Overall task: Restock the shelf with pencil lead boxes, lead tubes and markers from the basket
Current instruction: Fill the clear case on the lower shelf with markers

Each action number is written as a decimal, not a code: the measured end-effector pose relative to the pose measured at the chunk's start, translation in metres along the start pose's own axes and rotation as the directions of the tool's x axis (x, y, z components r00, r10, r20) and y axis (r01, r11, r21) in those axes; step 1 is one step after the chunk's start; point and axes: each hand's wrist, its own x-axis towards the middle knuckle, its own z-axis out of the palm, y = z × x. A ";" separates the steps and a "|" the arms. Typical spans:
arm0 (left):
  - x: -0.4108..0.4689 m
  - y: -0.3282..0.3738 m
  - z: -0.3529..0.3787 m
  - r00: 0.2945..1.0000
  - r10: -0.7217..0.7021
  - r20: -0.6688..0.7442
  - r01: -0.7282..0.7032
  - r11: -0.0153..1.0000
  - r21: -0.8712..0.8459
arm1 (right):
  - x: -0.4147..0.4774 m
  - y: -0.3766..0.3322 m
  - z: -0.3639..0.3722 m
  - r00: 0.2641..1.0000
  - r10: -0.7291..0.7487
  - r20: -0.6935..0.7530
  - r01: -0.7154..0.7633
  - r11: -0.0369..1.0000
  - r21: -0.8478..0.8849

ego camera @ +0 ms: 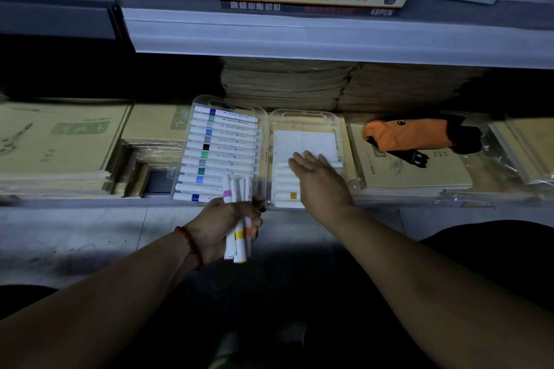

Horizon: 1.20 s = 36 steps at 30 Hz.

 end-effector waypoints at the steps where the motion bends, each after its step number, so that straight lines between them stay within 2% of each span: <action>1: 0.000 0.000 0.000 1.000 0.001 -0.006 0.000 1.000 0.005 | -0.003 -0.001 0.000 1.000 0.002 0.011 -0.002 1.000 -0.010; 5: -0.001 0.000 0.002 1.000 0.019 -0.018 -0.019 1.000 0.025 | -0.013 -0.006 0.006 0.988 0.149 0.026 -0.147 0.985 -0.087; 7: -0.001 0.000 0.004 0.999 0.025 -0.027 -0.024 0.999 0.049 | -0.018 -0.008 0.009 0.981 0.180 0.070 -0.173 0.981 -0.093; 14: -0.002 0.004 0.004 0.998 0.017 -0.055 -0.013 0.996 0.083 | -0.020 0.003 -0.007 0.980 0.070 0.184 -0.064 0.997 -0.035; 19: -0.002 0.004 0.005 0.999 0.030 -0.045 -0.029 0.999 0.041 | -0.018 0.011 -0.017 0.957 0.073 0.282 -0.118 0.982 0.148; 21: -0.003 0.003 0.004 0.999 0.022 -0.045 -0.022 1.000 0.012 | -0.019 0.008 -0.017 0.968 0.065 0.242 -0.131 0.955 0.265; 23: -0.003 0.002 0.004 0.998 0.018 -0.057 -0.017 1.000 0.015 | -0.019 -0.002 -0.020 0.993 0.095 0.067 -0.116 0.867 0.484; 25: -0.003 0.001 0.005 0.998 0.021 -0.066 -0.019 1.000 0.024 | -0.019 -0.018 -0.023 0.990 0.125 -0.070 -0.055 0.781 0.622; 26: -0.002 0.000 0.006 0.997 0.024 -0.067 -0.022 0.999 0.030 | -0.018 -0.026 -0.023 0.990 0.129 -0.058 -0.060 0.753 0.655; 28: -0.002 0.001 0.007 0.998 0.029 -0.053 -0.026 0.998 0.055 | -0.020 -0.038 -0.022 0.985 0.136 0.110 -0.173 0.664 0.728; 30: -0.003 0.002 0.006 0.999 0.033 -0.029 -0.030 0.994 0.106 | -0.025 -0.047 -0.021 0.944 0.134 0.300 -0.326 0.499 0.803; 32: -0.003 0.003 0.004 0.999 0.036 -0.016 -0.033 0.989 0.142 | -0.027 -0.050 -0.018 0.926 0.141 0.349 -0.377 0.369 0.850; 36: -0.003 0.003 0.003 0.999 0.039 0.018 -0.041 0.988 0.146 | -0.020 -0.055 -0.014 0.899 0.181 0.398 -0.431 0.210 0.878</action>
